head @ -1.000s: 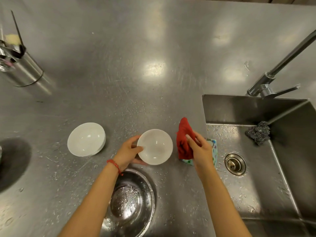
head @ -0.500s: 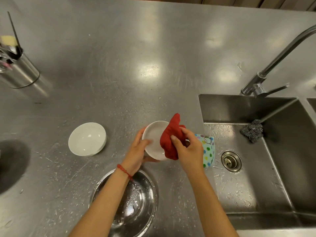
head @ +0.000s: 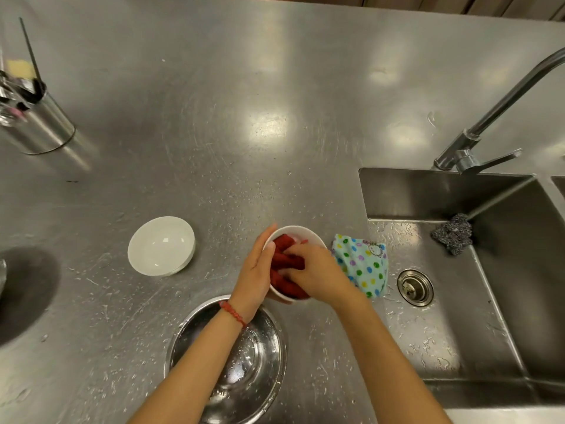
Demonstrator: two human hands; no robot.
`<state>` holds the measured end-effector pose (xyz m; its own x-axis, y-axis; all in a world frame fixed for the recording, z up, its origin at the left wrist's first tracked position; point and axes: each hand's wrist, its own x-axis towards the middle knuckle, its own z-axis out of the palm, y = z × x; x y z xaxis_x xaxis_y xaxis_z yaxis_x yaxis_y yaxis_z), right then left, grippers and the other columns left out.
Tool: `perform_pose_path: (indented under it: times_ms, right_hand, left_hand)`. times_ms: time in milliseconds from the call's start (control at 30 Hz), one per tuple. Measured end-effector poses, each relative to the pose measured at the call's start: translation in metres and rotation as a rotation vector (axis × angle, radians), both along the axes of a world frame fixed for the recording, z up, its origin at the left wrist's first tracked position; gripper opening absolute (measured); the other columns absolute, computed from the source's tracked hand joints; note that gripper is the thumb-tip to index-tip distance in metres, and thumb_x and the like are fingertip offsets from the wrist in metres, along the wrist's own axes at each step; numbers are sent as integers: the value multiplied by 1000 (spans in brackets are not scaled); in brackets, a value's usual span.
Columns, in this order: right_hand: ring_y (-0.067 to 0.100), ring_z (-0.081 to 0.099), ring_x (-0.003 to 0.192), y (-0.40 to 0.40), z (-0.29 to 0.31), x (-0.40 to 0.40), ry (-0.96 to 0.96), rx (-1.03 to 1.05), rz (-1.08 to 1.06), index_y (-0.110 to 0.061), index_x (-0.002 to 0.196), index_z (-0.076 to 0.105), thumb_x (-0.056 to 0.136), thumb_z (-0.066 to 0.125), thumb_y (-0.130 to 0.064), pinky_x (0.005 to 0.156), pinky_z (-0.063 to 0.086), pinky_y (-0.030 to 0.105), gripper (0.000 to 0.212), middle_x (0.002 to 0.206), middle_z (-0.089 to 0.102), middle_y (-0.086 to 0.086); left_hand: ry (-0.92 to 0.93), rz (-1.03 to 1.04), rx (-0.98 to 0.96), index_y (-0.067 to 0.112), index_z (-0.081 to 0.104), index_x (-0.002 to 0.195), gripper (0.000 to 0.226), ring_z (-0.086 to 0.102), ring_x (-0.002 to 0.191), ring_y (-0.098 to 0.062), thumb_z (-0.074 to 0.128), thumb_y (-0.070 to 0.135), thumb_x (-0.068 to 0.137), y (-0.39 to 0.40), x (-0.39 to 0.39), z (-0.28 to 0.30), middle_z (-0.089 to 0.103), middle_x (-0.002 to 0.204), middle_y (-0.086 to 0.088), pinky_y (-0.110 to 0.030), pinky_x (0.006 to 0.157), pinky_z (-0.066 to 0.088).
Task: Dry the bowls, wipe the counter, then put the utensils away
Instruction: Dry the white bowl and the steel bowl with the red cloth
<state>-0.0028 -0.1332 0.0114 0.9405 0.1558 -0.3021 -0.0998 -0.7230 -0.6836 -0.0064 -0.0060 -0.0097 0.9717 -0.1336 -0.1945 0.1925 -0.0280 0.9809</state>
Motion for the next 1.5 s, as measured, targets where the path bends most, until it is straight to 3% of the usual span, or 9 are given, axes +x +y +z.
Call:
perform_pose_path:
  times_ms: [133, 333, 433, 533, 733, 967, 1167, 1367, 1500]
  right_hand:
    - [8, 51, 87, 12, 3, -7, -129, 152, -259, -21, 104, 67, 79, 64, -16, 71, 35, 9, 26, 104, 65, 1]
    - [29, 55, 98, 22, 6, -8, -202, -461, -198, -10, 113, 53, 88, 52, -15, 70, 43, 33, 25, 112, 56, 12]
    - [24, 60, 88, 4, 9, -4, 8, -194, -34, -14, 97, 67, 83, 58, -18, 73, 44, 28, 17, 97, 68, 9]
    - [16, 59, 92, 9, 8, -10, -70, 138, -219, -20, 96, 71, 80, 61, -13, 80, 41, 19, 20, 99, 69, 2]
    - [28, 55, 104, 21, -5, -8, -136, -450, -187, -9, 115, 53, 88, 51, -12, 80, 48, 37, 27, 116, 57, 12]
    - [19, 61, 84, -3, 0, 4, 77, 115, -130, -13, 97, 71, 83, 63, -16, 76, 44, 25, 17, 90, 71, 10]
    - [0, 55, 65, -28, -7, -5, -111, 317, -481, -17, 89, 69, 86, 60, -13, 53, 40, 3, 10, 68, 60, -14]
    - [0, 55, 68, -31, -17, -18, -121, 382, -542, -7, 98, 68, 86, 61, -13, 55, 42, 1, 15, 72, 61, -9]
    - [6, 59, 75, -26, -18, -18, -90, 372, -499, -13, 101, 67, 87, 60, -15, 61, 43, 8, 17, 79, 64, -6]
  left_hand:
    - [-25, -6, 21, 35, 48, 114, 26, 53, 105, -1, 30, 26, 97, -3, -3, 5, 56, 113, 10, -14, 88, 44]
    - [-61, 86, -6, 43, 48, 114, 27, 49, 99, 19, 32, 38, 93, -5, -1, 7, 52, 115, 21, 1, 75, 40]
    - [-31, 98, 0, 43, 51, 109, 25, 54, 99, 11, 33, 32, 96, -9, -7, -1, 56, 110, 20, -6, 79, 44]
    - [-4, 68, 32, 41, 49, 110, 25, 52, 104, 3, 33, 29, 96, -12, -13, -8, 55, 109, 20, -11, 82, 42]
    - [-20, 103, 47, 44, 48, 111, 24, 54, 99, 7, 34, 33, 96, -13, -3, -6, 55, 110, 19, -6, 76, 45]
    - [22, 136, 51, 38, 49, 116, 27, 54, 105, -5, 31, 34, 97, -12, 1, -22, 57, 112, 11, -11, 78, 47]
    - [196, 200, 116, 42, 47, 118, 28, 55, 101, -31, 32, 44, 95, 1, 20, -27, 52, 115, 0, -55, 64, 56]
    - [151, 213, 368, 25, 49, 124, 35, 53, 100, -30, 31, 38, 96, 2, 30, -37, 54, 122, -10, -45, 64, 58]
    - [35, 185, 528, 15, 53, 121, 35, 50, 84, -14, 31, 31, 98, 6, 35, -43, 60, 117, -12, -8, 49, 44]
